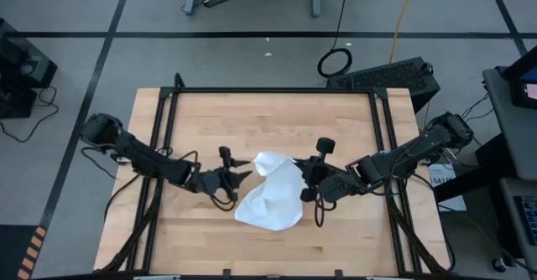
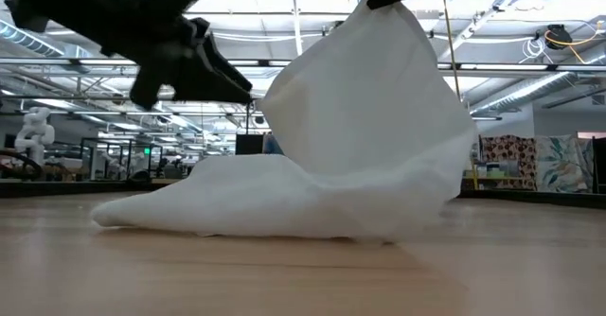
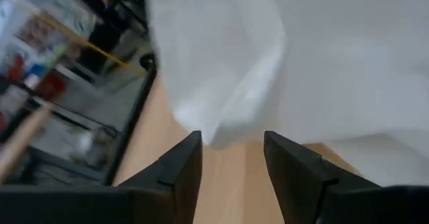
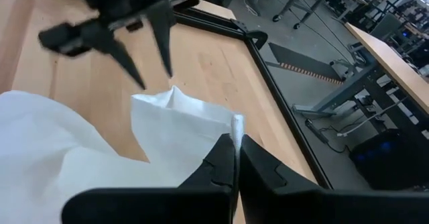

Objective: Roll towel
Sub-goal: Roll the white towel

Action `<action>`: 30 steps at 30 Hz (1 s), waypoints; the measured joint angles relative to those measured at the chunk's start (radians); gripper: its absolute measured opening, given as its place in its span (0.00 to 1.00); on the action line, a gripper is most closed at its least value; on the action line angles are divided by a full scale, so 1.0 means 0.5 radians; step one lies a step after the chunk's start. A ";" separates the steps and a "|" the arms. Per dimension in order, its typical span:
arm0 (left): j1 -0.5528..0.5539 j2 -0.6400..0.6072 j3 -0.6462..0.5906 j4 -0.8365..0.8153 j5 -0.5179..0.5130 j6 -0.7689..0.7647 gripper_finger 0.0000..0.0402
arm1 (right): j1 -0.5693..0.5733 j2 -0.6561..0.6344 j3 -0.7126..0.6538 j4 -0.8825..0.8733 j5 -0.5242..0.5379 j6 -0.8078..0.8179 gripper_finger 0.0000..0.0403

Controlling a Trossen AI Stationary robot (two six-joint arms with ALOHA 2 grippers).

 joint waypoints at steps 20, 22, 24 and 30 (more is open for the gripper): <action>0.046 0.484 0.004 0.806 -0.379 0.618 0.04 | -0.013 0.000 0.000 -0.020 -0.053 0.042 0.00; 0.036 0.465 0.004 0.765 -0.381 0.726 0.02 | -0.014 0.000 0.000 -0.036 -0.053 0.041 0.00; 0.015 0.415 0.004 0.721 -0.387 0.844 0.02 | -0.014 0.000 0.000 -0.073 -0.055 0.043 0.00; -0.047 0.053 0.007 0.296 -0.036 0.966 0.01 | -0.032 0.000 0.000 -0.161 -0.326 0.039 0.00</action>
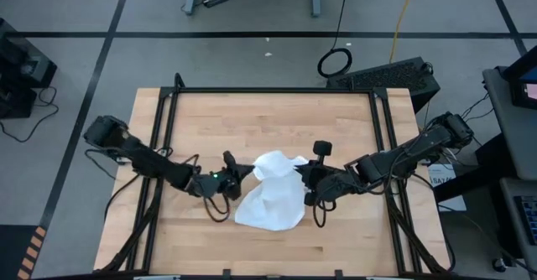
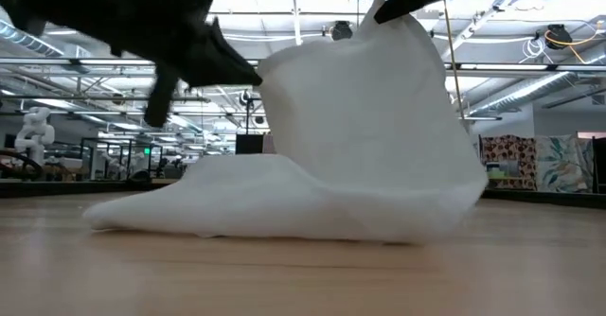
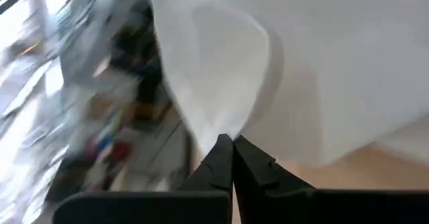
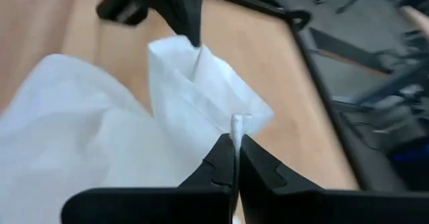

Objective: Roll towel
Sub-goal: Roll the white towel

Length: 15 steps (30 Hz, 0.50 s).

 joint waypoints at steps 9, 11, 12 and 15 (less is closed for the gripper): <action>0.319 -0.426 0.069 -0.689 1.105 -0.683 0.09 | -0.044 0.000 0.000 0.012 -0.137 -0.035 0.00; 0.369 -0.456 0.070 -0.831 1.121 -0.749 0.16 | -0.045 0.000 0.000 0.010 -0.148 -0.034 0.00; 0.385 -0.472 0.071 -0.911 1.121 -0.786 0.20 | -0.045 0.000 0.000 0.008 -0.147 -0.034 0.00; 0.400 -0.482 0.067 -0.996 1.072 -0.887 0.31 | -0.045 0.000 0.000 0.008 -0.147 -0.035 0.00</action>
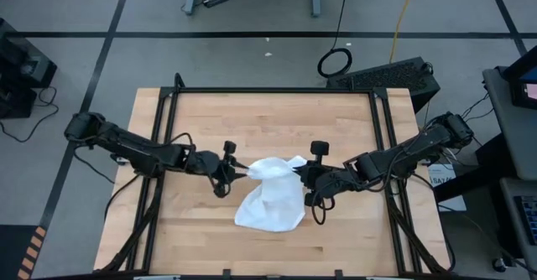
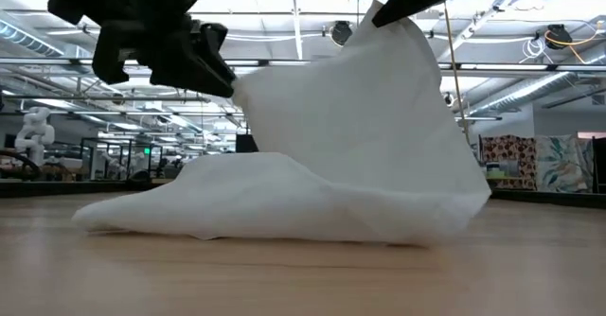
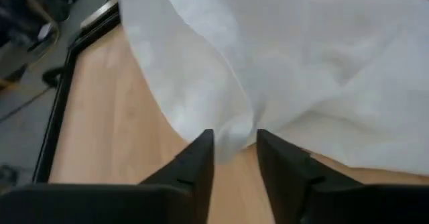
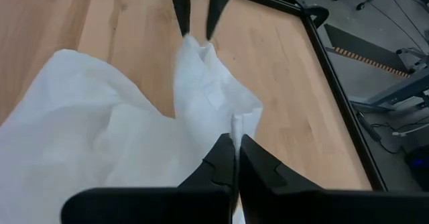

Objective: Roll towel
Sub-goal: Roll the white towel

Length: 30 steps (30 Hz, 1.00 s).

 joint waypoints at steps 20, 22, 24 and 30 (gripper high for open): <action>-0.097 0.261 -0.252 0.727 -0.280 -0.613 0.41 | -0.041 0.000 0.000 0.020 0.002 -0.017 0.00; -0.097 0.316 -0.251 0.802 -0.277 -0.556 0.41 | -0.041 0.000 0.000 0.021 0.003 -0.015 0.00; -0.102 0.357 -0.252 0.822 -0.298 -0.459 0.41 | -0.041 0.000 0.000 0.020 0.003 -0.015 0.00; -0.185 0.394 -0.252 1.045 -0.315 -0.167 0.34 | -0.041 0.000 0.000 0.009 0.011 -0.015 0.00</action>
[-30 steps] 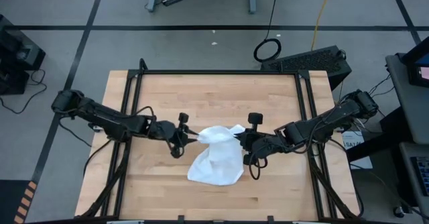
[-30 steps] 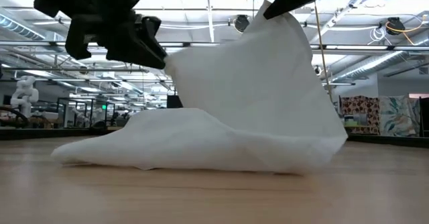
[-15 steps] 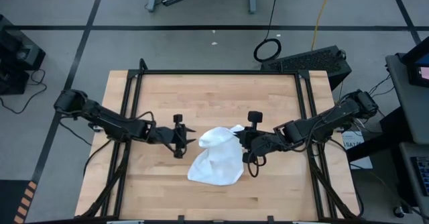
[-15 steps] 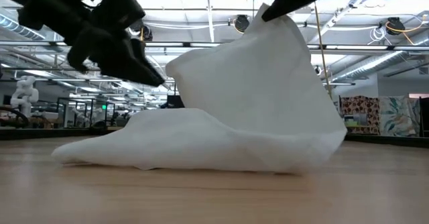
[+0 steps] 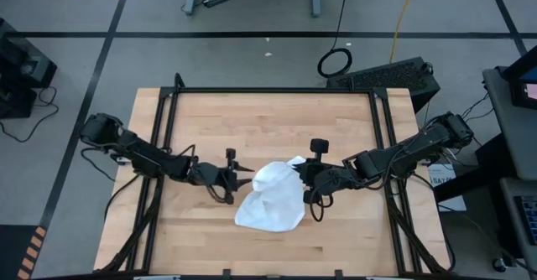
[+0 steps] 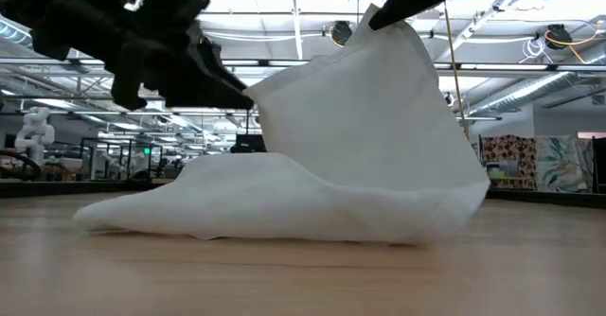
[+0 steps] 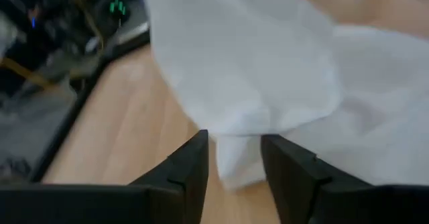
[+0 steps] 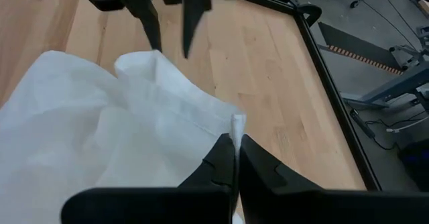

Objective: Roll towel
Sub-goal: Roll the white towel

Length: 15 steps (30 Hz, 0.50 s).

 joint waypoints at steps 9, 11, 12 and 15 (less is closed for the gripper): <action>-0.072 -0.002 0.001 0.270 -0.010 0.227 0.07 | 0.000 0.000 0.000 -0.003 0.002 0.015 0.00; -0.072 -0.002 0.003 0.362 -0.009 0.231 0.05 | -0.001 0.000 0.000 0.008 0.002 0.017 0.00; -0.072 -0.003 0.005 0.387 -0.009 0.237 0.04 | -0.003 0.000 0.000 0.015 0.005 0.023 0.00; -0.071 -0.019 0.006 0.327 -0.250 0.124 0.03 | -0.014 0.000 0.000 0.012 0.008 0.056 0.00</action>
